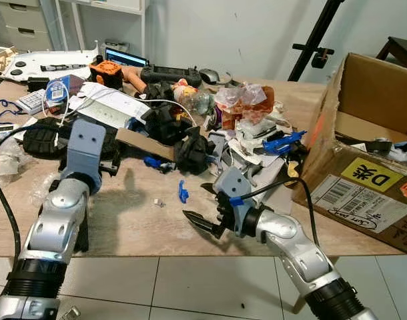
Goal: Picking trash to rubbish bin
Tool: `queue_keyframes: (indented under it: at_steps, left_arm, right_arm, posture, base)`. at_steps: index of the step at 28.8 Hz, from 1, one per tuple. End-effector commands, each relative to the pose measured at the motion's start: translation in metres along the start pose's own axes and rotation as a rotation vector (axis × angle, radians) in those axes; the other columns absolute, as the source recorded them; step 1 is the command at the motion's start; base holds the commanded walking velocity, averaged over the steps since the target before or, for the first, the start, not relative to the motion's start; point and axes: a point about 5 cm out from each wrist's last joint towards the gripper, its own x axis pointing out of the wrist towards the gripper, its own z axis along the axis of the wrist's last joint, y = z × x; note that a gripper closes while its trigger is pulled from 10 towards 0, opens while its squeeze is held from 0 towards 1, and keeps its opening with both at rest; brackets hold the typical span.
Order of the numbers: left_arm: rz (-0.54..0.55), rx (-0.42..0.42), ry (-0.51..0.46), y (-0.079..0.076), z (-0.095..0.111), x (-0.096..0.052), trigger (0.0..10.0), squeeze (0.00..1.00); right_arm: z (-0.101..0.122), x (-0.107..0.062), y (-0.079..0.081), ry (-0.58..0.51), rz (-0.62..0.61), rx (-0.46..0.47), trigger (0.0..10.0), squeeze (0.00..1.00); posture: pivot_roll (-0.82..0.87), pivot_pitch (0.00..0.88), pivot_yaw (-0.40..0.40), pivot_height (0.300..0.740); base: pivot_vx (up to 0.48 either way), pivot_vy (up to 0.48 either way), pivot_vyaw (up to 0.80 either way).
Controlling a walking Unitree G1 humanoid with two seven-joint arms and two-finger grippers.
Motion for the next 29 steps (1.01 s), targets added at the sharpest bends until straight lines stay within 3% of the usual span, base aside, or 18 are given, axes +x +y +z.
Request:
queue_keyframes:
  at_steps: [1,9,11,19,25,26,29]
  left_arm:
    - [0.029,0.0,0.106,-0.002,-0.02,0.0,10.0,0.0]
    - [0.211,-0.028,0.024,0.016,-0.014,0.001,10.0,0.0]
    - [0.182,-0.131,-0.115,0.014,0.003,0.0,10.0,0.0]
    - [0.211,-0.165,-0.265,0.017,0.024,-0.003,10.0,0.0]
    - [0.255,-0.029,-0.152,0.03,0.001,0.004,10.0,0.0]
    - [0.278,0.061,-0.126,0.038,-0.008,0.006,10.0,0.0]
    - [0.276,0.101,-0.147,0.045,-0.01,0.008,10.0,0.0]
  right_arm:
    - [0.001,-0.002,-0.001,0.001,-0.007,0.0,10.0,0.0]
    - [0.001,-0.002,-0.001,0.001,-0.006,-0.002,10.0,0.0]
    - [0.001,-0.002,-0.001,-0.001,-0.006,-0.003,10.0,0.0]
    - [0.001,-0.003,-0.001,0.002,-0.003,-0.006,10.0,0.0]
    - [0.0,-0.003,-0.001,0.005,-0.001,-0.006,10.0,0.0]
    - [0.0,-0.003,-0.002,0.006,-0.001,-0.009,10.0,0.0]
    - [0.0,-0.003,-0.003,0.006,-0.002,-0.011,10.0,0.0]
  posture:
    - [-0.02,0.131,-0.098,0.74]
    - [-0.02,0.115,-0.097,0.74]
    - [-0.02,0.113,-0.097,0.74]
    - [-0.02,0.108,-0.096,0.74]
    - [-0.03,0.096,-0.099,0.74]
    - [-0.03,0.094,-0.099,0.74]
    - [-0.03,0.094,-0.099,0.74]
  base:
    - [0.0,0.0,0.0]
    - [0.0,0.0,0.0]
    - [0.0,0.0,0.0]
    - [0.0,0.0,0.0]
    - [0.0,0.0,0.0]
    - [0.0,0.0,0.0]
    - [0.0,0.0,0.0]
